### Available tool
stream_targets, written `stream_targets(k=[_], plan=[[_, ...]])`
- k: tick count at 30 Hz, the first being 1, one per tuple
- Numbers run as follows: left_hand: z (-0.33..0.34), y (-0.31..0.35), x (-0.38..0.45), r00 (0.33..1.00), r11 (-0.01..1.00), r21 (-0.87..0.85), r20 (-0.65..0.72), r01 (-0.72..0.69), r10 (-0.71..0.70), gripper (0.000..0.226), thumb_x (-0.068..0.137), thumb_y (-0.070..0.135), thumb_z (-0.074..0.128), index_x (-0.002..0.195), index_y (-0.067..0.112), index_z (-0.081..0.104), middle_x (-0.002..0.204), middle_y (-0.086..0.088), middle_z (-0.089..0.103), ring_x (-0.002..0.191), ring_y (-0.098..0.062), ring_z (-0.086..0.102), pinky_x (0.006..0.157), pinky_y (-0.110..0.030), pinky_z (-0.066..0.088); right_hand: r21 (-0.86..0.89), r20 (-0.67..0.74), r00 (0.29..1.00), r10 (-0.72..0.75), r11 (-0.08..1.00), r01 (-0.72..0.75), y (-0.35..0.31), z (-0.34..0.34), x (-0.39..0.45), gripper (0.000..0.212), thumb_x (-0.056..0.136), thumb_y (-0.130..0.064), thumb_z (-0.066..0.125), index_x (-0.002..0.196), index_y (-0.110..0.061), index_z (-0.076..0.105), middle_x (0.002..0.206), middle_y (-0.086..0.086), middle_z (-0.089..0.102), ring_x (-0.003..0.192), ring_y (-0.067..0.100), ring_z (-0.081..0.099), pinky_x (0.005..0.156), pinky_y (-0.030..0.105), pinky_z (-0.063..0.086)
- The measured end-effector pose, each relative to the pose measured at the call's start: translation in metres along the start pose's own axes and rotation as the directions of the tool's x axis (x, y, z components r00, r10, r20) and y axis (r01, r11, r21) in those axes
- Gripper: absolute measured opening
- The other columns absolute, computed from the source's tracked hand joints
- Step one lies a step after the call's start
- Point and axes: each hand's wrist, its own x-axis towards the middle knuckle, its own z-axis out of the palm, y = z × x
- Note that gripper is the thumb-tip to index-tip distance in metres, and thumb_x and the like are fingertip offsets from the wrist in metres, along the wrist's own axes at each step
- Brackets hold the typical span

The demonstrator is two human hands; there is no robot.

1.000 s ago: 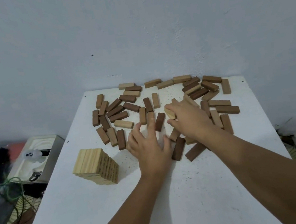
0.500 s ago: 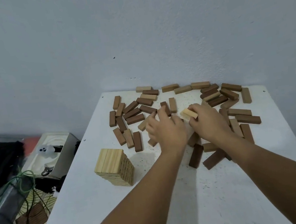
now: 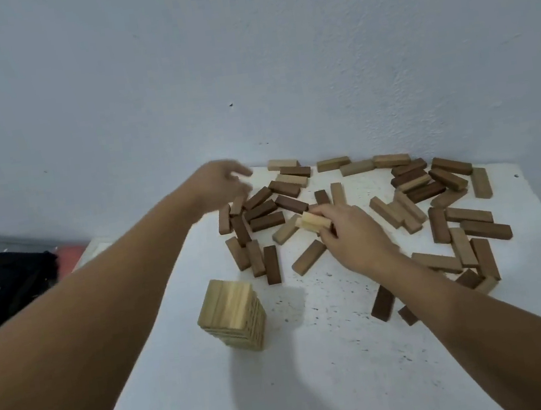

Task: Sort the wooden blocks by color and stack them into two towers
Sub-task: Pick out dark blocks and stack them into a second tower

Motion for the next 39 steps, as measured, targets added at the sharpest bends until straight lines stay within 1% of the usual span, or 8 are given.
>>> stream_targets(k=[5, 10, 17, 23, 27, 31, 36, 39], plan=[[0.032, -0.083, 0.000, 0.995, 0.990, 0.142, 0.097, 0.022, -0.036, 0.058, 0.085, 0.048, 0.081, 0.139, 0.045, 0.060, 0.139, 0.000, 0.042, 0.136, -0.022, 0.040, 0.115, -0.036, 0.034, -0.065, -0.062, 0.998, 0.010, 0.998, -0.014, 0.002, 0.021, 0.003, 0.035, 0.105, -0.026, 0.048, 0.138, -0.035, 0.055, 0.119, -0.007, 0.056, 0.105, 0.018, 0.050, 0.091, 0.042, 0.044], [0.055, -0.108, 0.005, 0.999, 0.995, -0.096, -0.028, -0.024, 0.021, 0.064, 0.078, 0.051, 0.086, 0.137, 0.049, 0.061, 0.133, 0.008, 0.029, 0.139, -0.013, 0.031, 0.122, -0.036, 0.030, -0.105, -0.078, 0.996, 0.042, 0.993, -0.050, 0.000, 0.031, 0.008, 0.038, 0.107, -0.023, 0.044, 0.142, -0.034, 0.052, 0.124, -0.008, 0.047, 0.114, 0.016, 0.044, 0.099, 0.041, 0.032], [0.063, -0.098, 0.006, 1.000, 0.999, -0.037, 0.000, -0.031, 0.031, 0.046, 0.074, 0.066, 0.082, 0.117, 0.066, 0.066, 0.133, 0.014, 0.028, 0.135, -0.011, 0.027, 0.119, -0.037, 0.028, -0.049, -0.034, 0.999, 0.042, 0.998, -0.043, 0.003, 0.028, 0.009, 0.035, 0.108, -0.028, 0.045, 0.142, -0.035, 0.052, 0.125, -0.011, 0.044, 0.116, 0.013, 0.042, 0.103, 0.042, 0.033], [0.061, -0.084, 0.011, 0.997, 0.978, -0.199, 0.033, -0.068, 0.076, 0.009, 0.084, 0.043, 0.083, 0.092, 0.041, 0.079, 0.122, 0.011, 0.041, 0.129, -0.011, 0.036, 0.117, -0.040, 0.034, -0.136, -0.102, 0.989, 0.105, 0.984, -0.118, 0.019, 0.015, -0.005, 0.036, 0.107, -0.028, 0.046, 0.142, -0.034, 0.052, 0.127, -0.007, 0.047, 0.113, 0.016, 0.044, 0.097, 0.040, 0.036], [0.063, -0.071, 0.024, 0.991, 0.987, 0.108, -0.060, -0.116, 0.123, 0.038, 0.093, 0.053, 0.068, 0.130, 0.053, 0.060, 0.134, 0.000, 0.041, 0.133, -0.032, 0.032, 0.116, -0.046, 0.029, -0.162, -0.146, 0.979, 0.144, 0.972, -0.168, 0.038, 0.007, -0.007, 0.035, 0.106, -0.027, 0.049, 0.140, -0.027, 0.056, 0.120, -0.002, 0.050, 0.114, 0.022, 0.047, 0.096, 0.040, 0.040], [0.071, -0.056, 0.038, 0.967, 0.904, 0.362, 0.200, -0.225, 0.161, 0.058, 0.100, 0.064, 0.048, 0.153, 0.063, 0.024, 0.172, 0.009, 0.008, 0.157, -0.025, -0.001, 0.123, -0.055, 0.007, -0.095, -0.160, 0.978, 0.137, 0.984, -0.153, 0.042, 0.005, -0.012, 0.036, 0.106, -0.026, 0.050, 0.141, -0.025, 0.057, 0.116, -0.004, 0.049, 0.109, 0.017, 0.048, 0.096, 0.038, 0.043], [0.053, -0.033, 0.056, 0.961, 0.864, 0.439, 0.230, -0.246, 0.157, 0.031, 0.091, 0.065, 0.064, 0.118, 0.050, 0.066, 0.151, 0.009, 0.043, 0.144, -0.029, 0.024, 0.116, -0.049, 0.024, -0.096, -0.167, 0.976, 0.141, 0.983, -0.158, 0.038, 0.005, -0.014, 0.036, 0.106, -0.028, 0.047, 0.141, -0.027, 0.056, 0.119, -0.006, 0.046, 0.113, 0.013, 0.039, 0.103, 0.038, 0.040], [0.047, -0.014, 0.064, 0.953, 0.818, 0.499, 0.239, -0.287, 0.188, 0.043, 0.093, 0.059, 0.064, 0.134, 0.049, 0.057, 0.159, 0.005, 0.036, 0.147, -0.031, 0.024, 0.120, -0.051, 0.023, -0.097, -0.141, 0.981, 0.132, 0.984, -0.146, 0.037, 0.005, -0.013, 0.034, 0.107, -0.028, 0.046, 0.140, -0.029, 0.055, 0.129, -0.005, 0.047, 0.121, 0.015, 0.034, 0.108, 0.036, 0.031]])
